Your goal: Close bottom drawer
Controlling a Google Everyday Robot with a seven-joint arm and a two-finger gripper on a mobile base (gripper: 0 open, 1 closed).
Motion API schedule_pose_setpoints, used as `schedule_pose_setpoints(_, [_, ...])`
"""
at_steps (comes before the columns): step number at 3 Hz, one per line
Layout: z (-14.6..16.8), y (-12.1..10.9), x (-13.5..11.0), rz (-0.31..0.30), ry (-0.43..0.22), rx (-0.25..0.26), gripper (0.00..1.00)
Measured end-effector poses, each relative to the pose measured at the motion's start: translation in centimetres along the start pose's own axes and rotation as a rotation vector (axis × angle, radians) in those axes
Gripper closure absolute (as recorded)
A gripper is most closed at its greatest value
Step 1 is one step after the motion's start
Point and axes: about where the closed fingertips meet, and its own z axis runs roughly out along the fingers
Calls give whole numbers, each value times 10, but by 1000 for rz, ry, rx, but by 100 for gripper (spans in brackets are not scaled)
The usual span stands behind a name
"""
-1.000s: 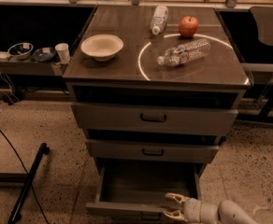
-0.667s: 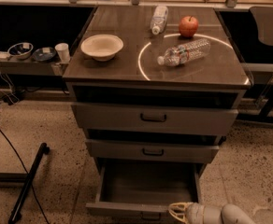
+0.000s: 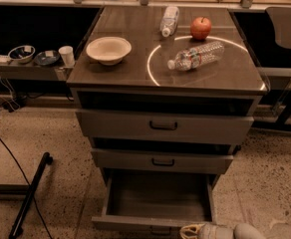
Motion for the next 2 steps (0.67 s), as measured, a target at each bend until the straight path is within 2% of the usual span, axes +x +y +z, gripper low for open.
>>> schedule_pose_setpoints(1, [8,16,9,27,8,-24,100])
schedule_pose_setpoints(2, [23,14,16,58,24,-8,100])
